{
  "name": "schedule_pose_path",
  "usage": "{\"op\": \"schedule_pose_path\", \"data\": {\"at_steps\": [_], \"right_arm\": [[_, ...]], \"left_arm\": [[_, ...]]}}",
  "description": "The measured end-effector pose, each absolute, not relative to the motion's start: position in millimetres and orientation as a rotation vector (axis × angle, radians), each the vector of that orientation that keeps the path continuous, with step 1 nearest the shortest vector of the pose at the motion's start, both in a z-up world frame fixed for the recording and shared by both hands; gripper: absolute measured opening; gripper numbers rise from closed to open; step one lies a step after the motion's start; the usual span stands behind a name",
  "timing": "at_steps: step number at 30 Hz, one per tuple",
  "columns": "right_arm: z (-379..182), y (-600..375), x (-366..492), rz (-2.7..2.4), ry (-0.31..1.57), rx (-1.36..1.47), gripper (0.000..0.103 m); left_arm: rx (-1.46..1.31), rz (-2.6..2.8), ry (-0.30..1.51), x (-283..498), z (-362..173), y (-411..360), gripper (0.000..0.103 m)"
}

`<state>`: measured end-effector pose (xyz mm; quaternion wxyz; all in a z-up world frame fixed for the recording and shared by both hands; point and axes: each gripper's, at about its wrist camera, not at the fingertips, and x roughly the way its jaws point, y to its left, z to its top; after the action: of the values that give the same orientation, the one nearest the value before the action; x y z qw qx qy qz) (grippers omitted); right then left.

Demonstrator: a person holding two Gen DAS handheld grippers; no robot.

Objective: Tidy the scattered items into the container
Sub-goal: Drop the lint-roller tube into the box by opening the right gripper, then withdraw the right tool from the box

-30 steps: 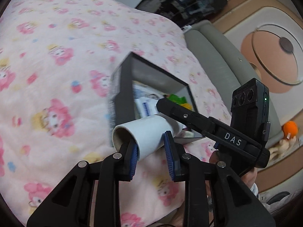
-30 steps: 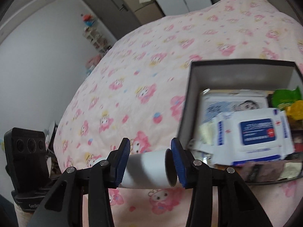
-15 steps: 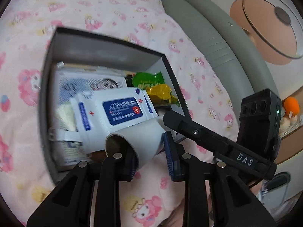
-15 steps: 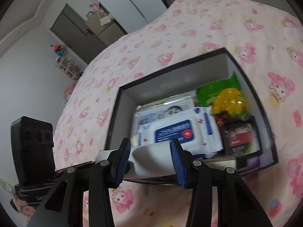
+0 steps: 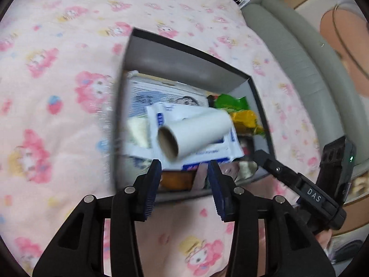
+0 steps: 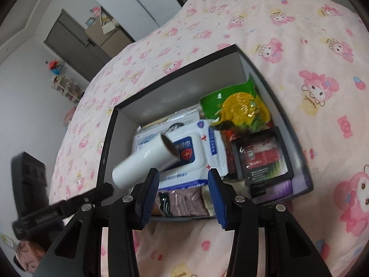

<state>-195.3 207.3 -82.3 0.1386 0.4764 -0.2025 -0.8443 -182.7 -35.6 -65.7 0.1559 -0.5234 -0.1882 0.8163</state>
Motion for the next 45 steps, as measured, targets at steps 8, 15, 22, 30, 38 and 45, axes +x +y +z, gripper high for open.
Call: {"op": "schedule_pose_path", "data": {"at_steps": [8, 15, 22, 30, 38, 45], "right_arm": [[-62.6, 170.3, -177.9, -2.499, -0.278, 1.382, 0.042], [-36.2, 159.0, -161.8, -2.563, -0.147, 1.345, 0.068], [0.1, 160.7, -149.8, -2.702, -0.085, 1.282, 0.079], [39.2, 168.3, -127.3, -2.823, -0.101, 1.215, 0.080], [55.3, 161.7, -95.7, -2.786, -0.025, 1.177, 0.087], [46.2, 161.5, -70.8, -2.777, -0.038, 1.192, 0.087]], "left_arm": [[-1.360, 2.428, -0.422, -153.6, -34.4, -20.2, 0.042], [-1.299, 2.552, -0.379, -155.2, -15.3, -15.6, 0.055], [-1.186, 2.692, -0.289, -145.1, 21.8, -20.4, 0.081], [-1.055, 2.829, -0.228, -110.3, 65.7, -27.4, 0.101], [-1.009, 2.876, -0.224, -72.9, 78.6, -32.5, 0.102], [-0.994, 2.883, -0.224, -45.1, 73.8, -30.7, 0.102]]}}
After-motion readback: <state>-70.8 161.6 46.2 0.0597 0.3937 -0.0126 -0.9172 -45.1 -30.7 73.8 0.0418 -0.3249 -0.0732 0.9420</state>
